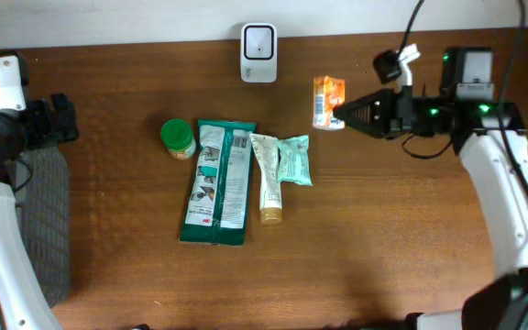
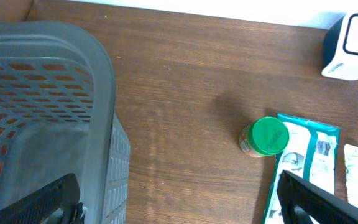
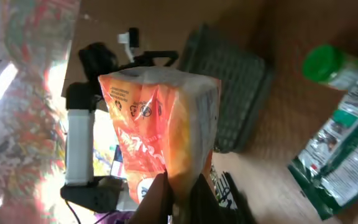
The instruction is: Scan the item barcode
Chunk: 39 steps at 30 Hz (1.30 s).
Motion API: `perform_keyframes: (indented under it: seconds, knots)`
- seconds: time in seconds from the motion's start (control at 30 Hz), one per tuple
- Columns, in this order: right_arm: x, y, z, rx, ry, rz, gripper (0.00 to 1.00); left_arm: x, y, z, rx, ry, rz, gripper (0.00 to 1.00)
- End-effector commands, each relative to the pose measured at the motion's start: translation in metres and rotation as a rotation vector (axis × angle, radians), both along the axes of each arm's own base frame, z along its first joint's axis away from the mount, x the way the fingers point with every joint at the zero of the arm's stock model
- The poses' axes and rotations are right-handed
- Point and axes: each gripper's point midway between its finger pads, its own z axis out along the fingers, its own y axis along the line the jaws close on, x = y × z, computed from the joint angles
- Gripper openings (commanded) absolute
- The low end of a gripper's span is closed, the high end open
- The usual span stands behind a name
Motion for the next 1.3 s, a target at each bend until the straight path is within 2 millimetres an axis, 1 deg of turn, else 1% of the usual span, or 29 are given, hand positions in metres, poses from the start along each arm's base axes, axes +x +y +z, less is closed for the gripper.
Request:
perform_keyframes:
  seconds: [0.0, 0.03, 0.1, 0.13, 0.17, 0.2, 0.27, 0.3, 0.33, 0.37, 0.43, 0.47, 0.5, 0.53, 0.6, 0.63, 0.7, 0.8, 0.93, 0.97, 1.0, 1.03, 1.07, 1.1, 1.13, 1.17, 1.2, 1.23, 1.27]
  knots:
    - [-0.009, 0.001, 0.020, -0.021, -0.067, -0.013, 0.04, -0.001, -0.001, 0.008, 0.009, -0.021, -0.013, 0.99]
    - [-0.001, 0.002, 0.008, -0.085, -0.055, -0.060, 0.04, -0.001, -0.001, 0.008, 0.009, -0.021, -0.013, 0.99]
    - [0.027, 0.007, -0.040, -0.375, -0.004, -0.240, 0.04, -0.001, -0.001, 0.008, 0.009, -0.021, -0.013, 0.99]
    - [0.033, 0.009, -0.065, -0.538, 0.013, -0.309, 0.04, -0.001, -0.001, 0.008, 0.009, -0.021, -0.013, 0.99]
    - [0.033, 0.013, -0.077, -0.641, 0.013, -0.340, 0.04, -0.001, -0.001, 0.008, 0.009, -0.021, -0.013, 0.99]
    - [0.041, 0.016, -0.080, -0.786, -0.013, -0.391, 0.04, -0.001, -0.001, 0.008, 0.009, -0.021, -0.013, 0.99]
    - [0.065, 0.026, -0.065, -0.928, -0.099, -0.414, 0.04, -0.001, -0.001, 0.008, 0.009, -0.021, -0.013, 0.99]
    - [0.090, 0.041, -0.052, -1.013, -0.177, -0.418, 0.04, -0.001, -0.001, 0.008, 0.009, -0.021, -0.013, 0.99]
    - [0.118, 0.056, -0.047, -1.085, -0.267, -0.431, 0.04, -0.001, -0.001, 0.008, 0.009, -0.021, -0.013, 0.99]
    - [0.142, 0.063, -0.050, -1.153, -0.333, -0.468, 0.04, -0.001, -0.001, 0.008, 0.009, -0.021, -0.013, 0.99]
    - [0.189, 0.073, -0.062, -1.281, -0.504, -0.555, 0.04, -0.001, -0.001, 0.008, 0.009, -0.021, -0.013, 0.99]
    - [0.221, 0.069, -0.068, -1.396, -0.613, -0.670, 0.04, -0.001, -0.001, 0.008, 0.009, -0.021, -0.013, 0.99]
    - [0.238, 0.067, -0.069, -1.451, -0.678, -0.729, 0.04, -0.001, -0.001, 0.008, 0.009, -0.021, -0.013, 0.99]
    - [0.253, 0.071, -0.073, -1.478, -0.744, -0.756, 0.04, -0.001, -0.001, 0.008, 0.009, -0.021, -0.013, 0.99]
    - [0.283, 0.087, -0.096, -1.492, -0.866, -0.750, 0.04, -0.001, -0.001, 0.008, 0.009, -0.021, -0.013, 0.99]
    - [0.298, 0.095, -0.112, -1.534, -0.968, -0.709, 0.04, -0.001, -0.001, 0.008, 0.009, -0.021, -0.013, 0.99]
    - [0.317, 0.105, -0.141, -1.601, -1.107, -0.641, 0.04, -0.001, -0.001, 0.008, 0.009, -0.021, -0.013, 0.99]
    - [0.322, 0.107, -0.163, -1.640, -1.138, -0.590, 0.04, -0.001, -0.001, 0.008, 0.009, -0.021, -0.013, 0.99]
    - [0.320, 0.106, -0.165, -1.641, -1.123, -0.583, 0.04, -0.001, -0.001, 0.008, 0.009, -0.021, -0.013, 0.99]
    - [0.317, 0.106, -0.158, -1.631, -1.113, -0.588, 0.04, -0.001, -0.001, 0.008, 0.009, -0.021, -0.013, 0.99]
    - [0.311, 0.103, -0.135, -1.576, -1.059, -0.655, 0.04, -0.001, -0.001, 0.008, 0.009, -0.021, -0.013, 0.99]
    - [0.305, 0.104, -0.119, -1.521, -1.031, -0.676, 0.04, -0.001, -0.001, 0.008, 0.009, -0.021, -0.013, 0.99]
    - [0.294, 0.105, -0.095, -1.416, -0.977, -0.694, 0.04, -0.001, -0.001, 0.008, 0.009, -0.021, -0.013, 0.99]
    - [0.282, 0.104, -0.069, -1.304, -0.915, -0.704, 0.04, -0.001, -0.001, 0.008, 0.009, -0.021, -0.013, 0.99]
    - [0.263, 0.096, -0.036, -1.174, -0.839, -0.699, 0.04, -0.001, -0.001, 0.008, 0.009, -0.021, -0.013, 0.99]
    - [0.250, 0.087, -0.018, -1.107, -0.785, -0.685, 0.04, -0.001, -0.001, 0.008, 0.009, -0.021, -0.013, 0.99]
    - [0.233, 0.072, -0.003, -1.056, -0.704, -0.677, 0.04, -0.001, -0.001, 0.008, 0.009, -0.021, -0.013, 0.99]
    - [0.207, 0.046, 0.011, -0.992, -0.571, -0.654, 0.04, -0.001, -0.001, 0.008, 0.009, -0.021, -0.013, 0.99]
    - [0.186, 0.024, 0.016, -0.964, -0.474, -0.623, 0.04, -0.001, -0.001, 0.008, 0.009, -0.021, -0.013, 0.99]
